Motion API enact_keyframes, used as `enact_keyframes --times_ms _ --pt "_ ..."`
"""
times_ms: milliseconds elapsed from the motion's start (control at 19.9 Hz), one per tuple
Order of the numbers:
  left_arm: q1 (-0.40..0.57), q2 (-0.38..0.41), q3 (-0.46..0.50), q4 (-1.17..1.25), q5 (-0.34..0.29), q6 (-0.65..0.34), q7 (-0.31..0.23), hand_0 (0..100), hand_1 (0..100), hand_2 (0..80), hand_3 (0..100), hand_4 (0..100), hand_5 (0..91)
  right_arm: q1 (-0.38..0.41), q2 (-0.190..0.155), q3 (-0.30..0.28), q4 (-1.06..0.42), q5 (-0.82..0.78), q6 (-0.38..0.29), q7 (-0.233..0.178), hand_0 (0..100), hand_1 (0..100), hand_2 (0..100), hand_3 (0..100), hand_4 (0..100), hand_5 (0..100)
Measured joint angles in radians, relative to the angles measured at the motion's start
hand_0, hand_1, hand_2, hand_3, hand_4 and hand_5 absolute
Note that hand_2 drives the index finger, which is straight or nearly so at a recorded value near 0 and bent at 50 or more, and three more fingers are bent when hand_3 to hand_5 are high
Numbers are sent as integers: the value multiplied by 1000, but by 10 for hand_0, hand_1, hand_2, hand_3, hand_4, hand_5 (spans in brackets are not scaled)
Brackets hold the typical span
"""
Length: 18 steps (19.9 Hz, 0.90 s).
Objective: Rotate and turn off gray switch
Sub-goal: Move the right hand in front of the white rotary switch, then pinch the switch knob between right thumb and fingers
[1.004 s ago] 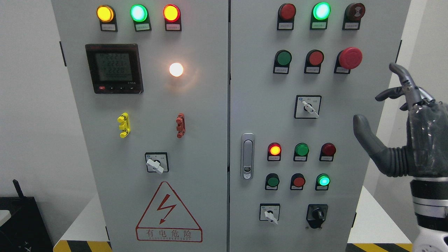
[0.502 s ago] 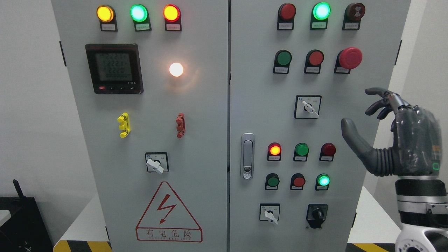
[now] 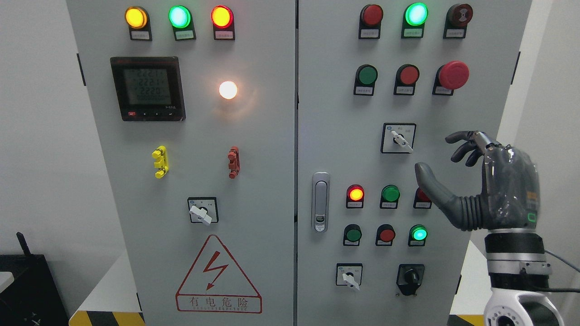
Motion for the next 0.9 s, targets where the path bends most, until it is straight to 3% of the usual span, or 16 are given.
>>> enact_keyframes --times_ms 100,251,903 --pt "0 0 0 0 0 0 0 120 389 0 0 0 0 -2 11 10 6 2 0 -14 48 340 448 880 843 984" --pt "0 0 0 0 0 0 0 120 389 0 0 0 0 -4 25 23 16 5 3 -23 50 354 480 909 863 992" --pt "0 0 0 0 0 0 0 120 389 0 0 0 0 -44 55 48 58 47 51 -61 71 369 512 917 867 994"
